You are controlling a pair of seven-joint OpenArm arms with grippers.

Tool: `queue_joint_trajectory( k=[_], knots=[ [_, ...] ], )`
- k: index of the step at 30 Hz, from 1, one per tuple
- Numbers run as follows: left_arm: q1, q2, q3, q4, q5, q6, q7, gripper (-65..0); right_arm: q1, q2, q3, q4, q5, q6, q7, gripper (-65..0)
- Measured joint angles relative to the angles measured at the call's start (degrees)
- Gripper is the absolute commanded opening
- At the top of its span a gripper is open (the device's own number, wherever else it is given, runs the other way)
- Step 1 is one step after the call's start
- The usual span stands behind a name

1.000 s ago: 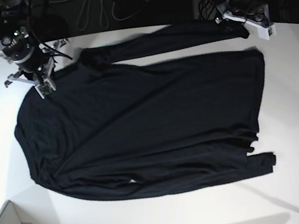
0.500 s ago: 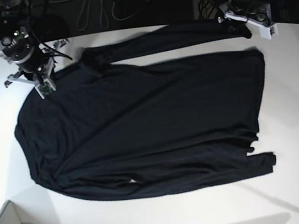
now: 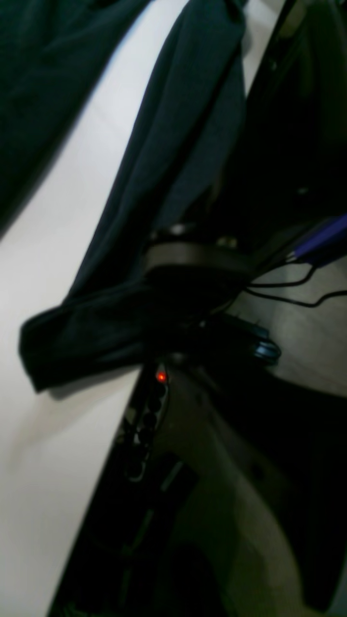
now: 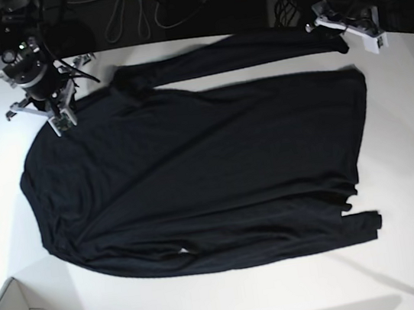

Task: Layout the t-shirt on the table in an organized manner, then fold the t-shirt properly
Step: 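Hold the sleeve end with the left gripper and pull it outward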

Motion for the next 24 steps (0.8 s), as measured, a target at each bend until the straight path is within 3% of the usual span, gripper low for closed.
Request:
queue_joint_trajectory(
  k=[4,18,24],
  knots=[
    [-0.57,-0.5,-0.26,-1.05,0.74,0.0,0.15,-65.0,0.0,0.0,0.0,0.0,-0.02,-0.02,-0.02,-65.0],
    [-0.9,0.98,0.33,3.3,2.32,0.48,0.26,-65.0,-0.13,0.0,0.0,0.0,-0.02,0.0,-0.02,-65.0],
    [-1.36,1.73,-0.17,9.99,1.57,0.04,6.19,-65.0,-0.13,-0.04,0.0,0.0,-0.02,-0.02,-0.02,-65.0]
  ],
)
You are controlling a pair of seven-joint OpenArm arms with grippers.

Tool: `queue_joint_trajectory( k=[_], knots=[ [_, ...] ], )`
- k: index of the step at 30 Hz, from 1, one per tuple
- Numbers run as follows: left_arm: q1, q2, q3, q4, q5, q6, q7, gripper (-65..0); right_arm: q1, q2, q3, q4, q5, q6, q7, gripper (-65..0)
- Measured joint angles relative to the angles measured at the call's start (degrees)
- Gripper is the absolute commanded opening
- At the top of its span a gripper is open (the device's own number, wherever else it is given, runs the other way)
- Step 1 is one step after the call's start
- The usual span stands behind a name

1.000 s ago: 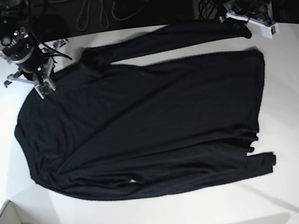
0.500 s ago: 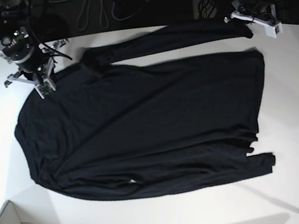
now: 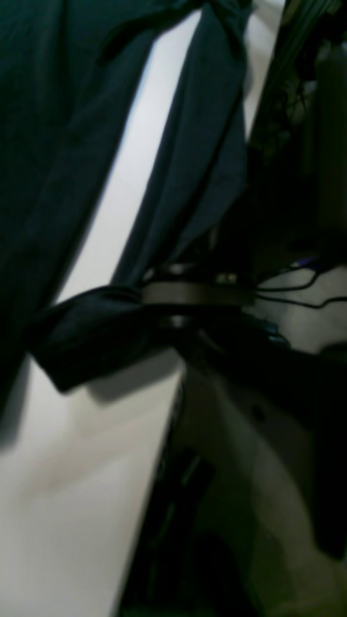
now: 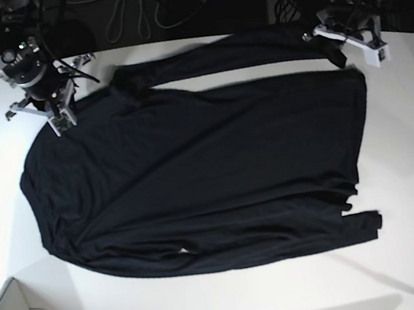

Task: Layout the t-shirt on the table in an organized manner, then fold the t-shirt properly
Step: 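Hold the sleeve end with the left gripper and pull it outward, then move the right gripper along the shoulder and grasp the sleeve fabric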

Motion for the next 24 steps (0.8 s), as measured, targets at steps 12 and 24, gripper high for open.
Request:
queue_joint_trajectory(
  k=[12,24],
  knots=[
    [-7.74,0.28,-23.12,2.01,-17.62,0.35,15.15,-65.0,-0.98,-0.28,-0.13,0.0,-0.04,0.02,0.09,-65.0],
    [-10.38,0.5,-25.9,1.51,-17.16,0.42,16.61,-65.0,-3.93,-2.99,-4.17,0.07,-0.17,0.0,-0.37,-62.0]
  ],
)
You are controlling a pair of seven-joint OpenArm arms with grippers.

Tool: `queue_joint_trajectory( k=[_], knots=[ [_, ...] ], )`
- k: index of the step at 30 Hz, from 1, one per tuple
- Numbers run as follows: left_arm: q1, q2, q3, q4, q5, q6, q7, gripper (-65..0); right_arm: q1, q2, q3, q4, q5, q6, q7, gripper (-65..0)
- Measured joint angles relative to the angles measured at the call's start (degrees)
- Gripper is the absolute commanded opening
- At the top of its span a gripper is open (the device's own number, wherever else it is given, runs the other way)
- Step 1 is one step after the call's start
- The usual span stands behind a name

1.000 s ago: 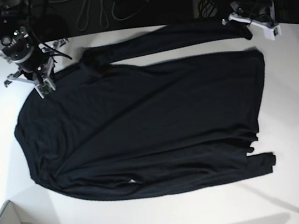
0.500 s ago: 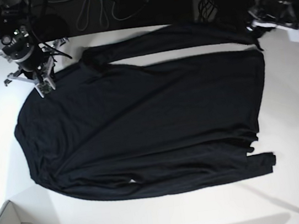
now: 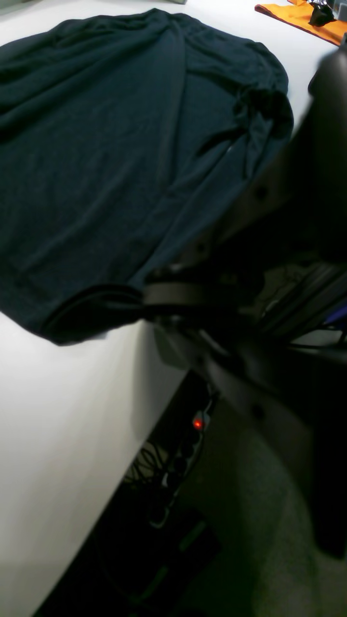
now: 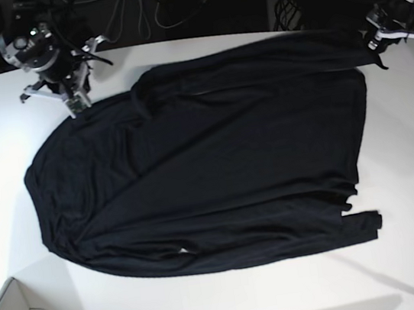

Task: Layout the t-shirt on the table in an organized manner, then fold the t-shirt properly
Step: 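Move the right gripper along the shoulder and grasp the sleeve fabric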

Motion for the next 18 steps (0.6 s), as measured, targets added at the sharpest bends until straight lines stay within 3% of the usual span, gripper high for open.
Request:
queue_joint_trajectory(
  k=[4,11,14,18],
  knots=[
    [0.0,-0.02,0.0,0.0,-0.02,0.0,0.0,-65.0,-0.9,-0.87,-2.8,0.26,0.11,0.0,0.35,-48.7],
    [0.24,-0.07,0.02,-0.52,-0.09,0.0,-0.04,-65.0,-2.12,-5.95,-2.89,1.77,0.0,0.0,0.07,-28.9],
    [0.57,-0.07,0.0,-1.92,0.0,0.0,0.0,-65.0,-2.08,-6.67,-2.99,1.84,0.13,0.0,0.09,-23.6],
    [0.61,-0.07,0.0,-2.71,0.0,0.0,0.0,-65.0,-2.08,-6.99,-5.29,1.84,0.0,0.0,-0.07,-23.2]
  ],
)
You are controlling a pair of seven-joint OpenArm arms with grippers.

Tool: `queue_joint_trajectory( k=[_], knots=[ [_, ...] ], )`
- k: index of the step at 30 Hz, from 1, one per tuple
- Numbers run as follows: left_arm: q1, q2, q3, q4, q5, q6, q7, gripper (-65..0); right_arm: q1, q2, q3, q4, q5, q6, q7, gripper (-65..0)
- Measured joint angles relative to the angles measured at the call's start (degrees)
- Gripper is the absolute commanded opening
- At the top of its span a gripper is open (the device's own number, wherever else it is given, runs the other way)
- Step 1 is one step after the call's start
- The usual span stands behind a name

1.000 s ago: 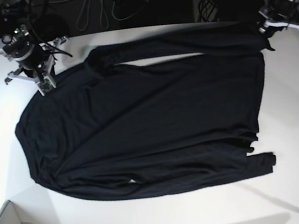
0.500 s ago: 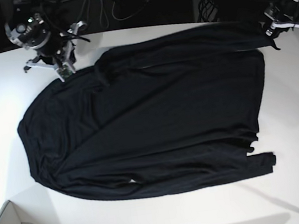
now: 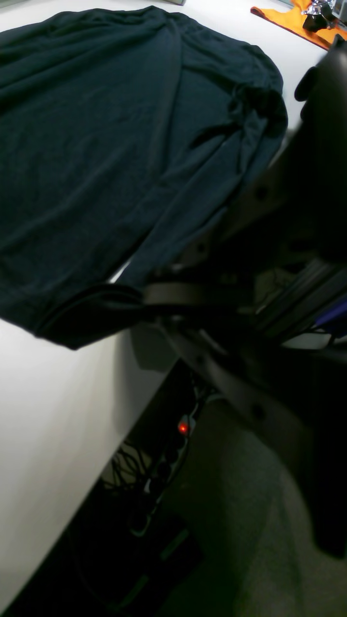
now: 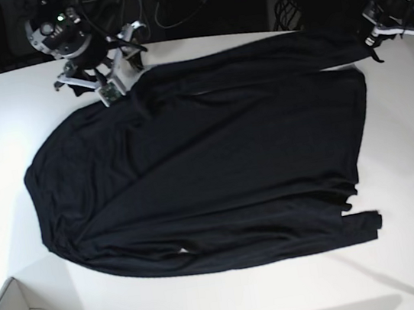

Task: Layout the t-shirt on the table in an organized manner, then fold the t-shirt properly
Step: 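Move the right gripper along the shoulder and grasp the sleeve fabric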

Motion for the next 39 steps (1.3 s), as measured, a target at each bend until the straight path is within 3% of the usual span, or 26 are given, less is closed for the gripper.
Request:
queue_joint_trajectory(
  k=[14,20,24,32,39],
  knots=[
    [0.39,0.0,0.0,-0.02,0.02,-0.02,-0.02,-65.0,3.17,0.02,-1.44,-0.26,0.04,-0.22,-0.26,-23.3],
    [0.52,-0.02,0.04,-0.04,0.0,-0.04,-0.02,-64.9,7.63,0.0,-1.44,-3.28,0.07,-0.22,-5.73,-24.2],
    [0.55,0.0,0.04,-0.04,0.0,-0.04,-0.02,-64.9,7.91,0.02,-1.44,-4.76,0.04,-0.24,-6.21,-33.8],
    [0.52,0.0,0.04,-0.04,0.0,-0.04,-0.02,-64.9,7.89,0.02,-1.44,-7.89,0.2,-0.22,-5.99,-62.9],
    [1.4,-0.02,0.09,0.28,-0.26,-0.11,-0.04,-64.9,4.28,0.0,-1.27,0.07,-0.04,-0.22,-6.36,-65.0]
  ],
)
